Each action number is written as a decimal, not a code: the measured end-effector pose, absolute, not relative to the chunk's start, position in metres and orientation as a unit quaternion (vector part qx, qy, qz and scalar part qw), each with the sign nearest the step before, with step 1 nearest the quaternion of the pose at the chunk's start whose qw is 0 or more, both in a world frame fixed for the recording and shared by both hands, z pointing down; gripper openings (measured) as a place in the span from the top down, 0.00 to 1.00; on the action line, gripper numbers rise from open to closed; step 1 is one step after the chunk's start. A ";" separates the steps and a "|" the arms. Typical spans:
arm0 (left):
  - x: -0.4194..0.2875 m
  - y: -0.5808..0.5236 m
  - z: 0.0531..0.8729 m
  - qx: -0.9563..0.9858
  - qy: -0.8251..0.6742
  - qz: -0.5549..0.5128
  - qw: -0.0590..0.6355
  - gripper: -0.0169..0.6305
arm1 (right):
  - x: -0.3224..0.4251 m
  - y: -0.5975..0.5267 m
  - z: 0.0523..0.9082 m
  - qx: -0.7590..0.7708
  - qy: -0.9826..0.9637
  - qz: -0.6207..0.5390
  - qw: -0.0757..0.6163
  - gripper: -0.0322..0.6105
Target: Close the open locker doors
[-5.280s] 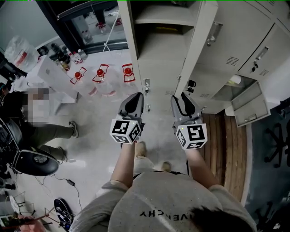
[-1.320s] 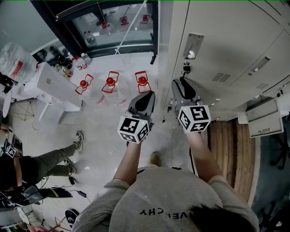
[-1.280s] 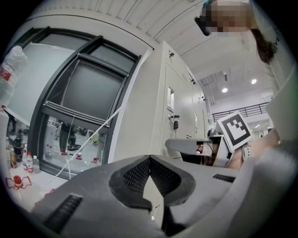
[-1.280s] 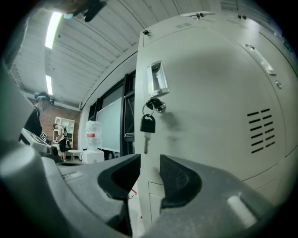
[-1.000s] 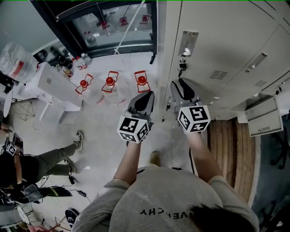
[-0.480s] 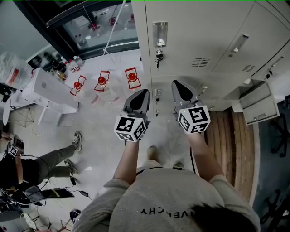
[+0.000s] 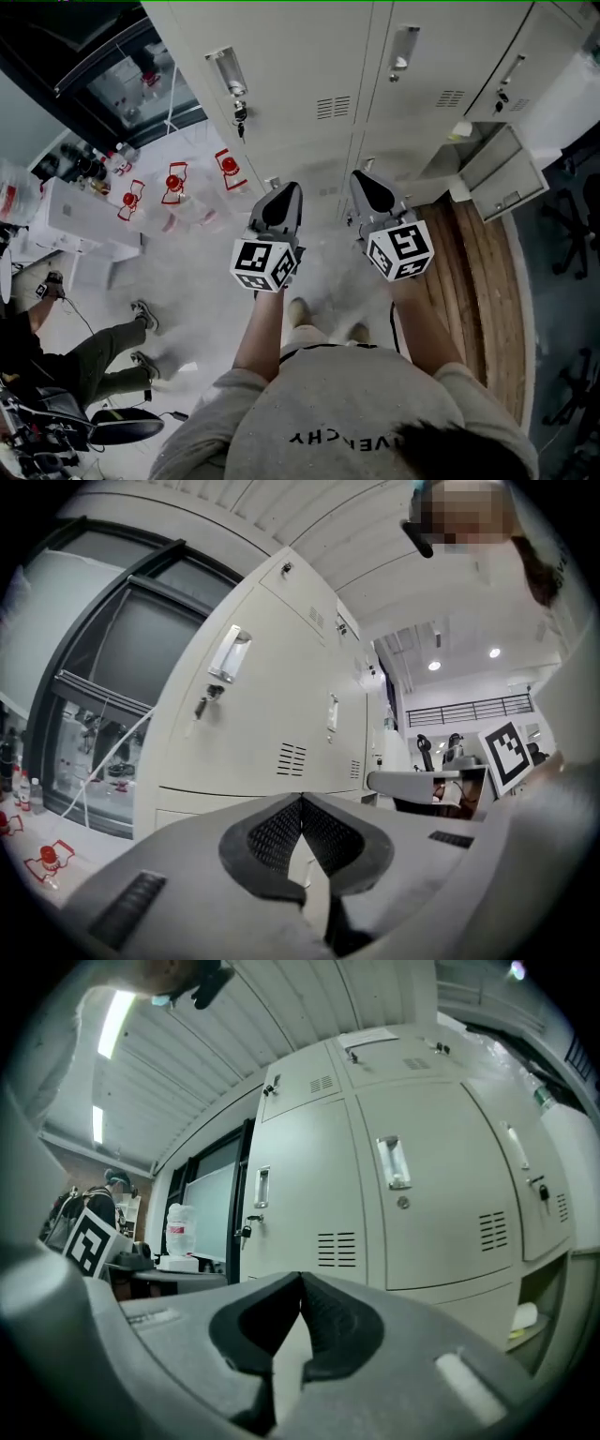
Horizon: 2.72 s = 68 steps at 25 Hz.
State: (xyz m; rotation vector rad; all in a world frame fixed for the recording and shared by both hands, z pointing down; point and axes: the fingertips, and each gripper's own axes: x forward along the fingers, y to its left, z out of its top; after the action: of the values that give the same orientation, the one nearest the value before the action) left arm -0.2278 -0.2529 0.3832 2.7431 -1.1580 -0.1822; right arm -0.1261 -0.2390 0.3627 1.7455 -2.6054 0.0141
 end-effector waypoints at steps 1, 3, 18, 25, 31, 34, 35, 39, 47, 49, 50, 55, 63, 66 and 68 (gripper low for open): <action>-0.212 -0.249 0.383 0.920 -0.379 -0.060 0.079 0.98 | -0.111 -0.233 0.362 0.563 -0.826 0.004 0.002 0.95; -0.179 -0.242 0.381 0.927 -0.362 -0.058 0.079 0.98 | -0.077 -0.221 0.361 0.577 -0.817 0.004 0.001 0.95; 0.005 -0.166 0.381 0.958 -0.271 -0.051 0.082 0.98 | 0.091 -0.120 0.367 0.639 -0.769 0.009 0.003 0.95; 0.066 -0.126 0.388 0.966 -0.237 -0.050 0.087 0.98 | 0.146 -0.076 0.373 0.659 -0.752 0.023 -0.011 0.95; 0.108 -0.111 0.393 0.974 -0.204 -0.041 0.084 0.98 | 0.184 -0.060 0.377 0.681 -0.732 0.020 -0.012 0.94; 0.130 -0.112 0.392 0.978 -0.192 -0.040 0.076 0.98 | 0.203 -0.059 0.382 0.689 -0.724 0.023 -0.012 0.93; 0.138 -0.112 0.392 0.979 -0.187 -0.039 0.073 0.98 | 0.209 -0.060 0.384 0.691 -0.722 0.023 -0.011 0.92; 0.170 -0.116 0.398 0.982 -0.170 -0.036 0.067 0.98 | 0.234 -0.062 0.394 0.697 -0.717 0.022 -0.004 0.91; 0.253 -0.138 0.415 0.984 -0.156 -0.035 0.084 0.98 | 0.312 -0.079 0.412 0.704 -0.709 0.035 0.011 0.89; 0.275 -0.142 0.417 0.984 -0.148 -0.038 0.088 0.98 | 0.333 -0.084 0.415 0.708 -0.705 0.038 0.012 0.89; 0.286 -0.144 0.417 0.985 -0.144 -0.039 0.089 0.98 | 0.344 -0.087 0.417 0.710 -0.703 0.040 0.011 0.88; 0.337 -0.154 0.426 0.987 -0.125 -0.029 0.094 0.98 | 0.391 -0.102 0.428 0.718 -0.694 0.052 0.008 0.85; 0.401 -0.165 0.446 0.988 -0.112 -0.007 0.108 0.98 | 0.451 -0.116 0.449 0.729 -0.681 0.074 0.015 0.82; 0.425 -0.166 0.455 0.989 -0.101 -0.001 0.112 0.98 | 0.474 -0.119 0.459 0.734 -0.673 0.083 0.017 0.82; 0.441 -0.165 0.461 0.989 -0.094 0.003 0.115 0.98 | 0.489 -0.120 0.465 0.737 -0.669 0.089 0.019 0.81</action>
State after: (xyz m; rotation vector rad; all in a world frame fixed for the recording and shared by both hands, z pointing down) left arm 0.4410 -0.1653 0.4614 2.8975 -0.2756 0.0083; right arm 0.4892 -0.1202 0.4652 2.2891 -2.0782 0.2764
